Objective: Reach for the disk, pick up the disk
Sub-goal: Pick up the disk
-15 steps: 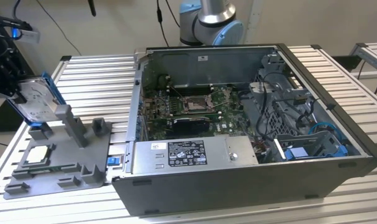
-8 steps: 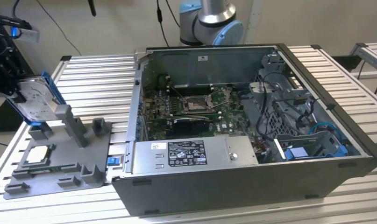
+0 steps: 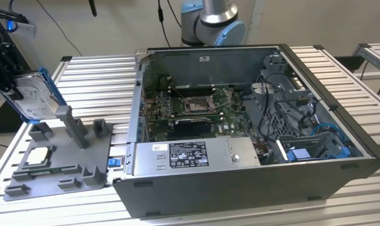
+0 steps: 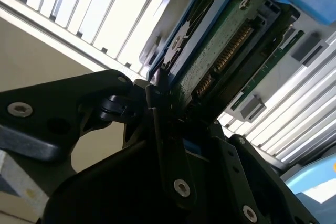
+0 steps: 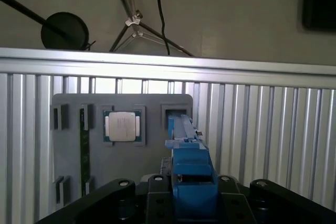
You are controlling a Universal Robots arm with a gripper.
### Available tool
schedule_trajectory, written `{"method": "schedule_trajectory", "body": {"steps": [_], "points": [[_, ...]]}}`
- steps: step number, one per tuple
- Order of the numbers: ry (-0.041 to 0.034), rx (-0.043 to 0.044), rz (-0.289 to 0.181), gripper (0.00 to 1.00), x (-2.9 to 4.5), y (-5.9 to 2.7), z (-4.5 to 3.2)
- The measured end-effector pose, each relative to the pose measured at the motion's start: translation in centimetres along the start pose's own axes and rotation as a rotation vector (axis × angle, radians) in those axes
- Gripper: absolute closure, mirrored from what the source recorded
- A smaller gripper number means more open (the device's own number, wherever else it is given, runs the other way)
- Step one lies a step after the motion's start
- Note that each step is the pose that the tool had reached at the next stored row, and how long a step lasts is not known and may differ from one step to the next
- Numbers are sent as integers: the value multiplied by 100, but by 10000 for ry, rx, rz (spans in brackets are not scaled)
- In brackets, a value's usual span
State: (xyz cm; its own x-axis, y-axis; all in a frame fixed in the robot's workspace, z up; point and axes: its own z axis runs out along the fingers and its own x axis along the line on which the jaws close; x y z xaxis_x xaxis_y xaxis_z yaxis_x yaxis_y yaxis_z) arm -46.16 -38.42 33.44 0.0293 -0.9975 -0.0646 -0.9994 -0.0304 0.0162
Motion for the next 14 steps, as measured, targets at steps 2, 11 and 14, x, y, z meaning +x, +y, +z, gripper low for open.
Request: {"method": "schedule_trajectory", "body": {"steps": [2, 11, 14], "points": [[0, 0, 0, 100, -2, 0, -28], [0, 2, 0, 100, -7, 2, -118], [-1, 3, -1, 100, -8, 3, -137]]}}
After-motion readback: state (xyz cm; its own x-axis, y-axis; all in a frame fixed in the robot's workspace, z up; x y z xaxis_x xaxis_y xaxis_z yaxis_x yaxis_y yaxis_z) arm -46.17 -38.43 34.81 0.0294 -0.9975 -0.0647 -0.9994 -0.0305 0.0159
